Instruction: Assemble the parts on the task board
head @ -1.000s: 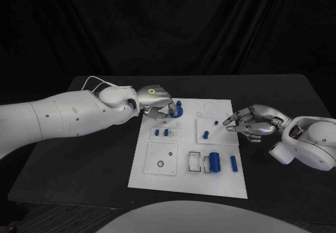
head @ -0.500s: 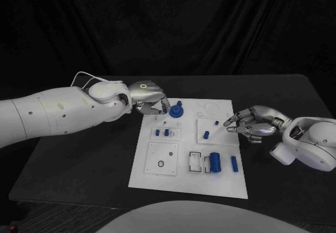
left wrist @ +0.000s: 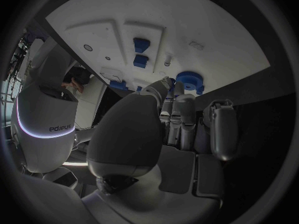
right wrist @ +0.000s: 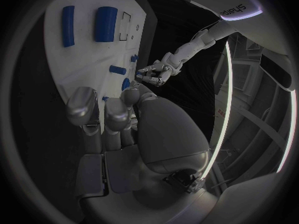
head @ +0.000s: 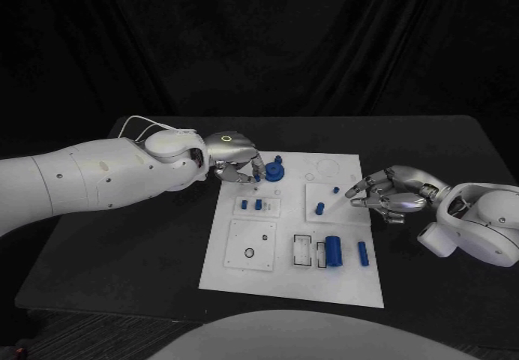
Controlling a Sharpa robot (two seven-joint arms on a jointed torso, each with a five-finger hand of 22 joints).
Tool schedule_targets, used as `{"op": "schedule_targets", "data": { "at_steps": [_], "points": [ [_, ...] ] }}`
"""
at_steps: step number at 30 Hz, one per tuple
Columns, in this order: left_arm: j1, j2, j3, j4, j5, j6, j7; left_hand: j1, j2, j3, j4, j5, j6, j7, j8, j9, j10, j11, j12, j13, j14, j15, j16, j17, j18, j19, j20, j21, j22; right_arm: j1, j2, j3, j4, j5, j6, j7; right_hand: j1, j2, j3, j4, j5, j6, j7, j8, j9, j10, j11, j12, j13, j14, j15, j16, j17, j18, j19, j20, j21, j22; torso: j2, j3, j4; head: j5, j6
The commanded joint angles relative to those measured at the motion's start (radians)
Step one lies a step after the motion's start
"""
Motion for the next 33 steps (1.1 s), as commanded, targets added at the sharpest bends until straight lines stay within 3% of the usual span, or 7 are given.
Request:
{"op": "schedule_targets", "data": {
  "at_steps": [1,5,9,33],
  "points": [
    [-0.008,0.006,0.001,-0.004,0.015,0.016,0.008,-0.002,-0.008,0.004,-0.001,0.0,-0.001,0.001,-0.006,0.001,0.001,0.003,-0.005,-0.001,-0.004,0.0,-0.005,0.0,-0.015,-0.007,-0.003,-0.003,0.191,-0.004,-0.001,0.0,0.0,0.0,0.013,-0.013,0.003,-0.002,-0.002,0.006,-0.006,0.007,-0.003,0.004,-0.001,-0.008,-0.001,-0.005,-0.002,-0.002,-0.002,-0.004,-0.001,0.008,0.002,-0.004,-0.004,0.096,0.001,-0.0018,-0.0015,0.001,0.0],
    [-0.015,0.009,0.001,-0.008,0.015,0.014,0.01,-0.002,-0.009,0.004,-0.002,0.0,-0.001,0.001,-0.007,0.001,0.002,0.003,-0.005,-0.002,-0.005,0.0,-0.006,-0.001,-0.015,-0.007,-0.003,-0.003,0.191,-0.004,0.0,0.0,0.0,0.0,0.014,-0.013,0.003,-0.002,-0.002,0.006,-0.006,0.007,-0.003,0.004,-0.001,-0.008,-0.001,-0.005,-0.002,-0.002,-0.002,-0.004,-0.001,0.008,0.002,-0.004,-0.004,0.096,0.002,-0.0026,-0.0033,0.004,0.0],
    [-0.019,0.009,0.001,-0.008,0.015,0.015,0.009,-0.002,-0.009,0.004,-0.002,0.0,-0.001,0.001,-0.007,0.001,0.003,0.003,-0.005,-0.002,-0.006,0.0,-0.006,-0.002,-0.015,-0.007,-0.003,-0.003,0.191,-0.004,0.0,0.0,-0.001,0.0,0.014,-0.013,0.003,-0.002,-0.002,0.006,-0.006,0.007,-0.003,0.004,-0.001,-0.008,-0.001,-0.005,-0.002,-0.002,-0.002,-0.004,-0.001,0.008,0.002,-0.004,-0.004,0.096,0.002,-0.001,-0.0041,0.005,0.0],
    [-0.026,0.005,0.0,-0.007,0.015,0.039,-0.005,-0.002,-0.012,0.004,-0.003,0.001,0.001,0.003,-0.008,0.001,0.01,0.004,-0.007,-0.003,-0.017,0.002,-0.019,-0.023,-0.012,-0.013,-0.002,-0.015,0.188,-0.005,0.0,0.0,-0.003,0.0,0.017,-0.017,0.004,-0.001,-0.001,0.007,-0.005,0.007,-0.003,0.004,-0.002,-0.009,-0.001,-0.008,-0.005,-0.003,-0.002,-0.006,-0.003,0.009,0.001,-0.004,-0.006,0.095,-0.001,0.0001,-0.0042,0.008,0.0]
  ]
}}
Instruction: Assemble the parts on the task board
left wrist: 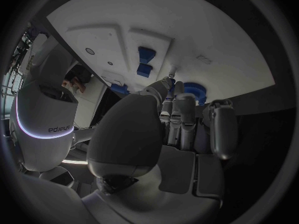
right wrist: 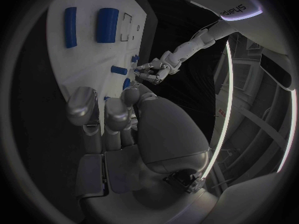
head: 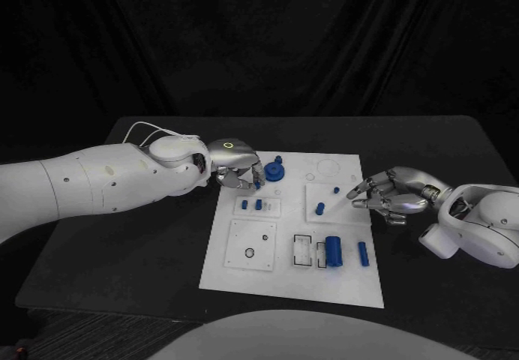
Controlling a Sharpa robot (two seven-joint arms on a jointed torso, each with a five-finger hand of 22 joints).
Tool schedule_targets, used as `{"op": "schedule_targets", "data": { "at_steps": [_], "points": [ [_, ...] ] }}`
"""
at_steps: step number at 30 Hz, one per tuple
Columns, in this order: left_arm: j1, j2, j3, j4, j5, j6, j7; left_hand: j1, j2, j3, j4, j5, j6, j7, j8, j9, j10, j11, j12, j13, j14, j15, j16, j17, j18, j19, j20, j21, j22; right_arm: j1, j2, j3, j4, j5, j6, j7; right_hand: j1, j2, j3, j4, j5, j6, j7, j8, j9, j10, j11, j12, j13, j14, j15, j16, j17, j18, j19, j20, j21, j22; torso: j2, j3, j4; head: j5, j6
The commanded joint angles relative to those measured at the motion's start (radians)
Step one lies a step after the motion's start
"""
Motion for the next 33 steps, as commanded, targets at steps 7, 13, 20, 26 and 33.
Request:
{"op": "schedule_targets", "data": {
  "at_steps": [7,13,20,26,33],
  "points": [
    [-0.003,-0.001,0.001,0.003,0.008,0.015,-0.003,-0.001,-0.013,0.005,-0.004,0.002,0.003,0.001,-0.001,0.001,0.007,0.001,-0.009,-0.003,-0.014,0.002,-0.008,-0.009,-0.012,-0.011,0.002,-0.009,0.188,-0.004,0.001,0.0,-0.001,0.0,0.013,-0.016,0.005,-0.001,-0.001,0.007,-0.005,0.004,0.0,0.004,-0.001,-0.007,0.002,-0.008,-0.003,-0.003,-0.002,-0.006,-0.001,0.009,0.001,-0.004,-0.008,0.094,0.001,0.0002,0.0007,0.002,0.0],
    [-0.005,0.001,0.001,-0.001,0.008,0.021,-0.004,0.0,-0.013,0.005,-0.004,0.003,0.003,0.001,-0.002,0.001,0.008,0.001,-0.01,-0.003,-0.014,0.002,-0.008,-0.009,-0.012,-0.011,0.002,-0.008,0.188,-0.005,0.0,0.0,-0.001,0.0,0.014,-0.016,0.006,-0.001,0.0,0.007,-0.004,0.004,0.0,0.004,-0.002,-0.007,0.002,-0.01,-0.004,-0.003,-0.003,-0.007,-0.002,0.009,0.001,-0.004,-0.009,0.094,0.0,0.0,0.0009,0.001,0.0],
    [-0.01,0.005,0.001,-0.005,0.008,0.026,-0.003,0.001,-0.014,0.006,-0.005,0.003,0.003,0.001,-0.002,0.0,0.008,0.001,-0.011,-0.003,-0.015,0.002,-0.009,-0.01,-0.012,-0.012,0.002,-0.01,0.187,-0.005,0.001,0.0,-0.003,0.0,0.014,-0.017,0.006,-0.001,0.0,0.007,-0.004,0.004,0.0,0.004,-0.002,-0.007,0.002,-0.01,-0.004,-0.003,-0.003,-0.007,-0.002,0.009,0.001,-0.004,-0.009,0.094,0.0,-0.0002,-0.0005,0.002,0.0],
    [-0.015,0.009,0.0,-0.009,0.008,0.028,-0.002,0.001,-0.014,0.006,-0.005,0.003,0.003,0.001,-0.003,0.0,0.008,0.001,-0.012,-0.004,-0.017,0.002,-0.012,-0.014,-0.011,-0.013,0.002,-0.013,0.187,-0.005,0.001,0.0,-0.004,0.0,0.015,-0.017,0.007,-0.001,0.0,0.006,-0.003,0.004,0.0,0.004,-0.003,-0.008,0.002,-0.011,-0.005,-0.003,-0.003,-0.009,-0.004,0.009,0.0,-0.004,-0.012,0.093,0.0,0.0001,-0.0014,0.003,0.0],
    [-0.021,0.009,0.0,-0.01,0.008,0.031,-0.003,0.003,-0.015,0.007,-0.007,0.005,0.003,0.001,-0.004,0.0,0.01,0.001,-0.013,-0.004,-0.02,0.002,-0.014,-0.018,-0.011,-0.014,0.002,-0.015,0.186,-0.005,0.0,0.0,-0.004,0.0,0.017,-0.018,0.009,-0.001,0.001,0.006,-0.002,0.004,0.0,0.004,-0.003,-0.01,0.002,-0.015,-0.009,-0.004,-0.003,-0.01,-0.006,0.01,-0.001,-0.004,-0.013,0.092,0.001,-0.0001,-0.0007,0.003,0.0]
  ]
}}
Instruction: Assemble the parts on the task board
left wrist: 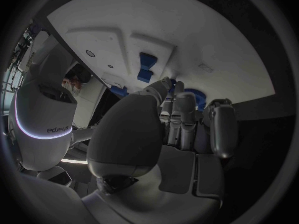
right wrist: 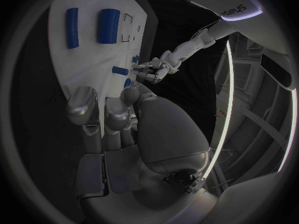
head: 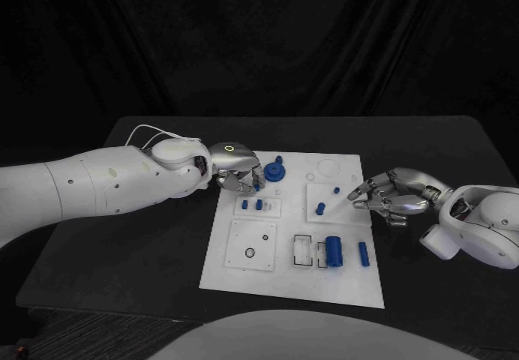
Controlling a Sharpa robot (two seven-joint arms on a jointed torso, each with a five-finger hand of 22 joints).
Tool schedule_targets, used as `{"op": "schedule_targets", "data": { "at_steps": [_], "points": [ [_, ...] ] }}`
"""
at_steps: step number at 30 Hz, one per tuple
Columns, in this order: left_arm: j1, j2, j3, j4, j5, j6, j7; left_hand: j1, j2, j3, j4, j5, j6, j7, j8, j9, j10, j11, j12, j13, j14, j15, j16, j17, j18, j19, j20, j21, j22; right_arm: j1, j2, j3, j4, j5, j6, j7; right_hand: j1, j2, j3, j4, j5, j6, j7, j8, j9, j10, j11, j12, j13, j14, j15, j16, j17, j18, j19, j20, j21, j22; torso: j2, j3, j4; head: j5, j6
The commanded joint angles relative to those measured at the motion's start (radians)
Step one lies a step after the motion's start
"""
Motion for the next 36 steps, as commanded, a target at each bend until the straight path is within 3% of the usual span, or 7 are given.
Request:
{"op": "schedule_targets", "data": {
  "at_steps": [1,6,8,10,16,31,36],
  "points": [
    [-0.006,0.002,-0.001,0.001,0.005,0.014,0.005,0.003,-0.007,0.004,-0.004,0.005,0.005,-0.001,0.0,0.0,0.01,0.0,-0.005,-0.001,-0.008,-0.001,-0.006,-0.001,-0.011,-0.007,0.002,-0.005,0.186,-0.003,-0.001,0.0,0.0,-0.001,0.012,-0.014,0.009,-0.001,0.001,0.006,-0.002,0.004,0.0,0.004,-0.001,-0.006,-0.002,-0.003,-0.001,-0.004,-0.003,-0.006,-0.001,0.01,-0.001,-0.004,-0.002,0.093,0.0,0.0,0.0001,0.001,0.0],
    [-0.008,0.003,-0.001,-0.001,0.005,0.013,-0.001,-0.002,-0.015,0.003,-0.003,-0.006,-0.009,-0.005,-0.01,-0.004,0.006,-0.001,-0.014,-0.004,-0.017,0.0,-0.013,-0.013,-0.009,-0.012,0.003,-0.013,0.184,-0.003,0.001,0.0,0.0,-0.001,0.014,-0.014,0.01,-0.001,0.002,0.005,-0.002,0.004,0.0,0.004,-0.002,-0.007,-0.002,-0.005,-0.002,-0.005,-0.003,-0.009,-0.004,0.01,-0.001,-0.004,-0.004,0.092,0.0,0.0001,0.0,0.002,0.0],
    [-0.009,0.003,-0.001,-0.001,0.005,0.014,-0.005,-0.016,-0.027,-0.002,0.007,-0.04,-0.068,-0.021,-0.033,-0.018,-0.006,-0.006,-0.027,-0.009,-0.023,-0.001,-0.018,-0.021,-0.008,-0.016,0.004,-0.02,0.183,-0.004,0.001,0.0,0.0,-0.001,0.014,-0.014,0.01,-0.001,0.002,0.005,-0.002,0.004,0.0,0.004,-0.002,-0.007,-0.002,-0.005,-0.002,-0.005,-0.003,-0.009,-0.004,0.01,-0.001,-0.004,-0.004,0.092,0.0,0.0,-0.0001,0.002,0.0],
    [-0.009,0.002,-0.001,-0.003,0.005,0.015,-0.013,-0.047,-0.05,-0.018,0.031,-0.089,-0.173,-0.066,-0.032,-0.043,-0.023,0.006,-0.041,-0.01,-0.036,0.005,-0.028,-0.039,-0.006,-0.023,0.007,-0.034,0.179,-0.004,0.0,0.0,0.0,-0.001,0.015,-0.015,0.01,-0.001,0.002,0.005,-0.002,0.004,0.0,0.004,-0.002,-0.007,-0.002,-0.005,-0.002,-0.005,-0.003,-0.009,-0.004,0.01,-0.001,-0.004,-0.004,0.092,0.0,0.0001,0.0003,0.003,0.0],
    [-0.01,-0.002,-0.001,-0.009,0.005,0.0,-0.025,-0.102,-0.078,-0.077,0.079,-0.1,-0.261,-0.089,-0.032,-0.065,-0.058,0.02,-0.052,-0.002,-0.046,0.014,-0.033,-0.051,-0.004,-0.032,0.013,-0.05,0.176,-0.004,-0.002,0.0,0.001,-0.001,0.014,-0.015,0.014,-0.004,0.002,0.004,-0.001,0.005,0.0,0.004,-0.003,-0.009,-0.002,-0.009,-0.006,-0.006,-0.003,-0.011,-0.007,0.01,-0.002,-0.004,-0.008,0.091,0.0,0.0003,0.0012,0.001,0.0],
    [-0.01,-0.044,-0.001,-0.01,0.008,-0.22,0.004,-0.145,-0.056,-0.178,0.161,-0.1,-0.313,-0.099,-0.025,-0.081,-0.083,0.025,-0.031,0.041,-0.048,0.018,-0.025,-0.048,-0.003,-0.033,0.019,-0.053,0.176,0.0,-0.024,0.001,0.021,-0.029,-0.041,0.01,0.021,-0.008,0.004,0.0,0.001,0.006,0.0,0.005,-0.005,-0.013,-0.002,-0.017,-0.014,-0.006,-0.003,-0.013,-0.008,0.011,-0.004,-0.004,-0.013,0.09,0.001,-0.0008,0.0006,-0.009,0.0],
    [0.0,-0.079,-0.001,0.002,0.15,-0.296,0.052,-0.106,-0.033,-0.173,0.157,-0.098,-0.28,-0.092,-0.01,-0.077,-0.106,0.024,-0.017,0.06,-0.076,0.018,-0.056,-0.096,0.002,-0.047,0.02,-0.08,0.168,0.035,-0.044,0.001,0.038,-0.109,-0.077,0.01,0.027,-0.013,0.006,-0.001,0.006,0.009,0.001,0.006,-0.01,-0.039,-0.002,-0.068,-0.068,-0.007,-0.003,-0.021,-0.019,0.012,-0.006,-0.004,-0.024,0.087,0.002,-0.0019,0.0005,-0.017,0.0]
  ]
}}
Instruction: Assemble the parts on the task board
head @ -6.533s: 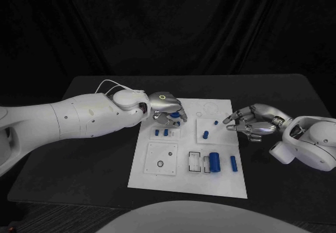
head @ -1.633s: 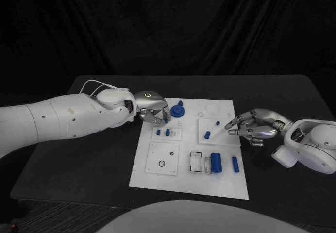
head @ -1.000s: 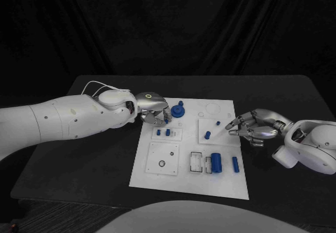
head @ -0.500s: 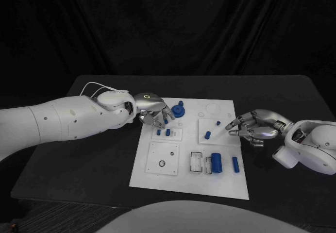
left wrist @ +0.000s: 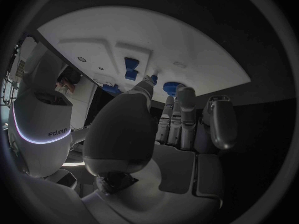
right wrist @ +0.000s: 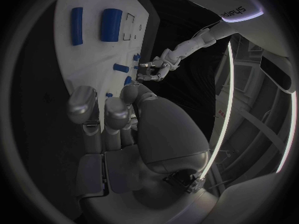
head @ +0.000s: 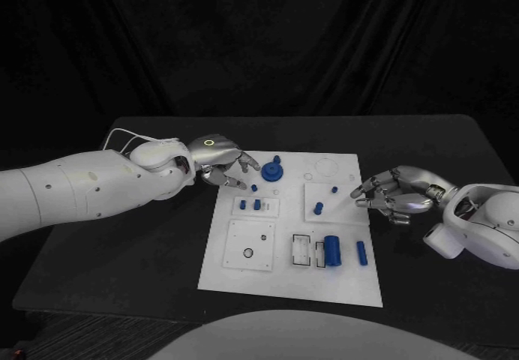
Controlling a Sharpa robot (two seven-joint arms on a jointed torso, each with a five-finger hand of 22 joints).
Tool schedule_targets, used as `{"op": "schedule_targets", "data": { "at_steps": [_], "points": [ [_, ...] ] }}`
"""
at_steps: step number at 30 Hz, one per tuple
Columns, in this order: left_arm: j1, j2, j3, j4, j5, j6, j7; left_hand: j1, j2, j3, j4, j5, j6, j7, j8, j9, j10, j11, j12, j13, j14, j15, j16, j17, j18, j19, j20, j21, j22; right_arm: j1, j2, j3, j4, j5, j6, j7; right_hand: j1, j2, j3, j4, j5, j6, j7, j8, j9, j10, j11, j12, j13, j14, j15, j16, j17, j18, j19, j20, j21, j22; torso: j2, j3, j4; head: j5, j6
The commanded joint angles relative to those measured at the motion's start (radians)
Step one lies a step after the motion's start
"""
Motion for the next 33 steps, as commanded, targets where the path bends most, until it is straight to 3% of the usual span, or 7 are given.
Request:
{"op": "schedule_targets", "data": {
  "at_steps": [1,6,10,18,23,29,33],
  "points": [
    [0.012,-0.019,0.001,0.009,0.174,-0.12,0.077,0.021,0.003,-0.002,-0.002,-0.001,0.015,0.017,0.004,0.002,-0.017,0.009,0.012,0.012,-0.038,0.005,-0.041,-0.059,0.006,-0.024,0.003,-0.034,0.162,0.033,-0.011,0.002,0.013,-0.1,-0.056,0.003,0.012,0.001,0.008,0.0,0.006,0.01,0.001,0.006,-0.005,-0.02,0.0,-0.043,-0.042,-0.011,-0.003,-0.02,-0.026,0.015,-0.01,-0.004,-0.026,0.082,0.001,-0.0016,-0.0002,-0.007,0.002],
    [0.032,-0.048,0.001,0.01,0.428,-0.083,0.177,-0.003,0.0,-0.039,0.01,-0.002,0.026,0.042,0.001,0.0,-0.066,0.029,0.034,0.039,-0.143,0.031,-0.117,-0.127,0.032,-0.13,0.022,-0.202,0.118,0.098,-0.025,0.002,0.024,-0.2,-0.061,-0.03,0.022,-0.012,0.02,0.009,0.01,0.021,0.002,0.002,-0.018,-0.056,0.002,-0.144,-0.126,-0.045,-0.001,-0.129,-0.163,0.034,-0.043,-0.002,-0.156,0.039,0.001,-0.0044,0.0008,-0.019,0.024],
    [0.04,-0.069,0.001,0.013,0.652,0.002,0.281,-0.093,-0.012,-0.151,0.011,0.002,0.029,0.063,-0.004,-0.004,-0.158,0.055,0.044,0.06,-0.307,0.074,-0.211,-0.16,0.08,-0.446,0.053,-0.643,-0.001,0.148,-0.029,0.002,0.029,-0.308,-0.049,-0.071,0.029,-0.028,0.034,0.018,0.007,0.031,0.007,-0.011,-0.028,-0.098,0.008,-0.214,-0.164,-0.07,0.005,-0.22,-0.265,0.047,-0.068,0.002,-0.26,-0.002,0.001,-0.0059,0.0032,-0.032,0.039],
    [0.044,-0.09,0.001,0.036,1.119,0.234,0.43,-0.18,-0.025,-0.301,0.02,-0.001,-0.008,0.098,-0.012,-0.017,-0.346,0.102,0.073,0.096,-0.596,0.182,-0.412,-0.238,0.04,-0.725,0.109,-0.887,-0.085,0.198,0.0,0.002,0.016,-0.641,-0.055,-0.127,0.038,-0.07,0.081,0.058,-0.019,0.046,0.03,-0.056,-0.049,-0.255,0.048,-0.496,-0.361,-0.062,0.037,-0.227,-0.247,0.043,-0.058,0.028,-0.273,-0.014,0.007,-0.0127,0.0089,-0.066,0.072],
    [0.041,-0.086,0.0,0.049,1.347,0.375,0.474,-0.207,0.061,-0.264,0.0,-0.008,-0.052,0.107,-0.014,-0.028,-0.511,0.118,0.051,0.068,-0.834,0.195,-0.628,-0.353,0.013,-0.938,0.131,-1.083,-0.199,0.193,0.043,0.002,-0.018,-0.838,-0.067,-0.118,0.027,-0.1,0.062,0.075,-0.087,0.031,0.014,-0.107,-0.058,-0.315,0.077,-0.595,-0.45,-0.063,0.058,-0.216,-0.228,0.041,-0.054,0.046,-0.275,-0.013,0.011,-0.0193,0.0176,-0.089,0.088],
    [0.031,-0.089,0.0,0.074,1.444,0.453,0.505,-0.201,0.096,-0.248,0.017,0.003,-0.2,0.108,-0.022,-0.074,-0.818,0.017,-0.029,-0.104,-1.115,0.165,-0.956,-0.592,0.028,-1.138,0.137,-1.19,-0.371,0.149,0.077,0.002,-0.047,-0.994,-0.092,-0.072,0.03,-0.105,0.021,0.071,-0.121,-0.014,-0.019,-0.169,-0.073,-0.38,0.087,-0.657,-0.514,-0.061,0.052,-0.203,-0.21,0.04,-0.044,0.046,-0.262,-0.005,0.018,-0.0284,0.0311,-0.116,0.095],
    [0.024,-0.093,0.0,0.09,1.461,0.472,0.515,-0.196,0.123,-0.256,0.018,0.011,-0.302,0.085,-0.028,-0.107,-0.887,-0.007,-0.028,-0.16,-1.168,0.155,-1.027,-0.651,0.057,-1.23,0.141,-1.195,-0.549,0.116,0.095,0.002,-0.064,-1.032,-0.111,-0.038,0.042,-0.097,0.014,0.064,-0.115,-0.004,-0.016,-0.177,-0.072,-0.363,0.085,-0.659,-0.532,-0.051,0.058,-0.184,-0.185,0.035,-0.035,0.048,-0.237,0.005,0.022,-0.0323,0.0373,-0.121,0.094]
  ]
}}
